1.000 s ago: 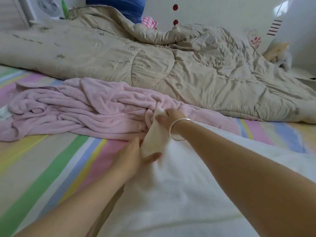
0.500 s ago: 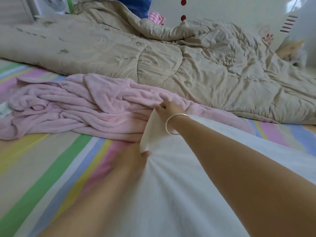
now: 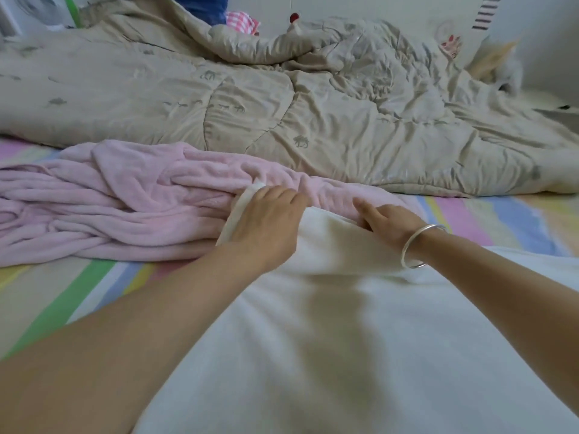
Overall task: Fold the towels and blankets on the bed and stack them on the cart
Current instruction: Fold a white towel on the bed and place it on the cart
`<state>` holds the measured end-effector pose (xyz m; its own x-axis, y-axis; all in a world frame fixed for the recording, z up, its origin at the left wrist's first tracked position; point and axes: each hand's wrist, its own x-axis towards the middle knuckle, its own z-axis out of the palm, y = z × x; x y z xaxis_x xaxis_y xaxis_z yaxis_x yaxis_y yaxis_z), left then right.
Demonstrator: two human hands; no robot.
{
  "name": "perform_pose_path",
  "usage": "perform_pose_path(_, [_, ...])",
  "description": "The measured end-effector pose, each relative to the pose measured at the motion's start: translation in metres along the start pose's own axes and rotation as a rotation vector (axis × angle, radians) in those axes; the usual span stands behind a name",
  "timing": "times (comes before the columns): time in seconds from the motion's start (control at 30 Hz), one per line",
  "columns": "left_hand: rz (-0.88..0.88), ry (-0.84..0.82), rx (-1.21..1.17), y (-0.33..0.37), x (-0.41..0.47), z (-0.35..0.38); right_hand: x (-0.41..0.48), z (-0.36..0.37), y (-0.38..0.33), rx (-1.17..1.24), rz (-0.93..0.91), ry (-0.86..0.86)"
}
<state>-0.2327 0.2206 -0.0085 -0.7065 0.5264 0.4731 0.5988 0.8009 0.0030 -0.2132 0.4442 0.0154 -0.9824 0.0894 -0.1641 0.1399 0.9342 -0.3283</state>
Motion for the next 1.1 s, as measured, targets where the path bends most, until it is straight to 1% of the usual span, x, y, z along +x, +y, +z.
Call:
perform_pose_path(0.03, [0.044,-0.062,-0.002,0.001,0.006,0.003,-0.002,-0.003,0.008,0.036,0.019,0.002])
perform_pose_path(0.07, [0.051,-0.116,0.020,0.002,0.011,0.005,-0.003,-0.006,0.015,0.094,0.042,-0.007])
perform_pose_path(0.13, [0.016,-0.191,0.113,0.000,0.018,0.008,-0.005,-0.011,0.020,0.179,0.063,-0.039])
perform_pose_path(0.23, [-0.003,-0.284,0.324,-0.006,0.024,0.005,-0.008,-0.016,0.022,0.191,0.008,-0.083])
perform_pose_path(0.3, [0.000,-0.294,0.471,-0.011,0.027,0.000,-0.012,-0.018,0.025,0.126,-0.057,-0.102])
perform_pose_path(0.37, [-0.013,-0.220,0.586,-0.022,0.032,-0.006,-0.016,-0.019,0.029,-0.009,-0.123,-0.109])
perform_pose_path(0.4, [-0.023,-0.223,0.631,-0.029,0.034,-0.006,-0.019,-0.020,0.030,-0.063,-0.148,-0.110])
perform_pose_path(0.5, [-0.087,-0.330,0.685,-0.045,0.040,-0.004,-0.027,-0.025,0.030,-0.155,-0.172,-0.055])
perform_pose_path(0.53, [-0.060,-0.367,0.752,-0.042,0.042,-0.002,-0.030,-0.027,0.032,-0.177,-0.160,-0.020])
perform_pose_path(0.6, [-0.109,-0.491,0.763,-0.040,0.041,0.004,-0.037,-0.027,0.038,-0.216,-0.122,0.079])
perform_pose_path(0.63, [-0.113,-0.510,0.752,-0.045,0.038,0.009,-0.040,-0.026,0.042,-0.210,-0.105,0.131])
perform_pose_path(0.67, [-0.090,-0.494,0.772,-0.046,0.039,0.011,-0.042,-0.027,0.050,-0.200,-0.073,0.158])
perform_pose_path(0.7, [-0.157,-0.436,0.725,-0.049,0.038,0.012,-0.044,-0.026,0.059,-0.196,-0.043,0.156])
perform_pose_path(0.77, [-0.312,-0.445,0.675,-0.048,0.034,0.010,-0.046,-0.027,0.086,-0.246,0.011,0.116])
perform_pose_path(0.8, [-0.340,-0.423,0.681,-0.045,0.033,0.010,-0.047,-0.025,0.101,-0.259,0.023,0.109])
perform_pose_path(0.87, [-0.362,-0.388,0.604,-0.041,0.030,0.012,-0.051,-0.022,0.131,-0.220,0.033,0.101])
perform_pose_path(0.93, [-0.326,-0.330,0.637,-0.037,0.030,0.011,-0.055,-0.019,0.153,-0.126,0.019,0.073])
perform_pose_path(0.97, [-0.312,-0.318,0.607,-0.039,0.030,0.011,-0.057,-0.018,0.160,-0.086,0.012,0.056])
perform_pose_path(1.03, [-0.263,-0.310,0.598,-0.043,0.028,0.008,-0.059,-0.019,0.167,-0.046,0.022,0.023])
perform_pose_path(1.1, [-0.253,-0.351,0.579,-0.050,0.027,0.007,-0.057,-0.023,0.171,-0.045,0.061,-0.049])
